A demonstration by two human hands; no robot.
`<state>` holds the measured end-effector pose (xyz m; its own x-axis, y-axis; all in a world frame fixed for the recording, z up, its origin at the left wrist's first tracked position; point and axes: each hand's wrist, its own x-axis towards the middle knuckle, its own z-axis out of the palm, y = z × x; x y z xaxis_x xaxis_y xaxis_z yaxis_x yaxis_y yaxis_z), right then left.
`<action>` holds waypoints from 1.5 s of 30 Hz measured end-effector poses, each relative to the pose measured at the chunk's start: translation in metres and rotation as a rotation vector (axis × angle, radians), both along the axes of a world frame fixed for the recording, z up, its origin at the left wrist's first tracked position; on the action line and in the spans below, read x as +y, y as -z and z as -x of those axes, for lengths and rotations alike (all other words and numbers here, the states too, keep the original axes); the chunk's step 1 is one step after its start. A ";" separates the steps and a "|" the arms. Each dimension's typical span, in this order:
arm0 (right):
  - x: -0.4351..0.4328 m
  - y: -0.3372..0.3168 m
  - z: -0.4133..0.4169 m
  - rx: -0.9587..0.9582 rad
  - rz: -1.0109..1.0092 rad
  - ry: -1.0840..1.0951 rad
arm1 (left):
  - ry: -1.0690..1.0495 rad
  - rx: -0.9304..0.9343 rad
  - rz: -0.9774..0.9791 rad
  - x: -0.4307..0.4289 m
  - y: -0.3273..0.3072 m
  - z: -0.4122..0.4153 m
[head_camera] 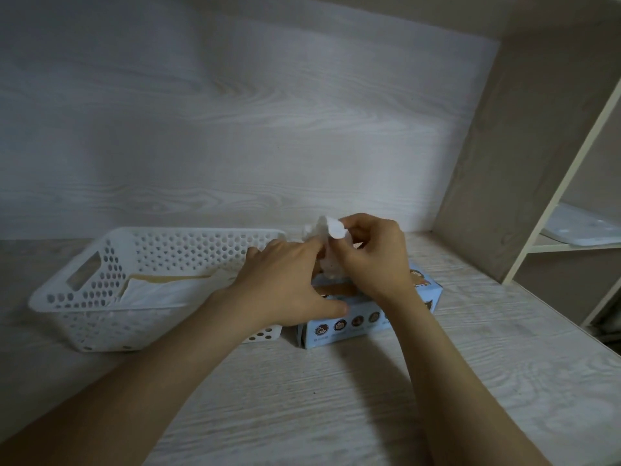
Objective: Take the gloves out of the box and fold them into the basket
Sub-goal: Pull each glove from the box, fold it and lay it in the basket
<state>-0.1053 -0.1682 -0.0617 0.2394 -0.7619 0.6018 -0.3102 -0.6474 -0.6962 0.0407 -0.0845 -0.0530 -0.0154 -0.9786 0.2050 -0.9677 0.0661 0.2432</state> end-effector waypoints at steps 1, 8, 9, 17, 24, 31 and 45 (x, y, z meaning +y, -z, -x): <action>-0.003 0.002 0.000 -0.019 0.043 0.045 | 0.004 0.001 0.001 -0.001 0.001 -0.001; -0.006 -0.005 0.001 -0.607 0.100 0.245 | 0.003 0.008 0.019 -0.008 0.006 -0.005; -0.006 -0.006 0.000 -0.653 0.095 0.259 | 0.003 0.009 0.016 -0.009 0.006 -0.005; -0.002 -0.015 -0.001 -0.886 -0.025 0.326 | -0.006 0.010 0.016 -0.009 0.005 -0.004; -0.001 -0.019 0.003 -1.271 -0.573 -0.225 | -0.005 0.019 0.026 -0.006 0.004 -0.004; -0.005 -0.027 0.020 -1.092 -0.660 -0.201 | -0.019 0.022 0.020 -0.007 0.005 -0.004; 0.012 -0.023 -0.008 -0.686 -0.577 -0.256 | -0.185 0.691 0.048 -0.007 -0.030 -0.010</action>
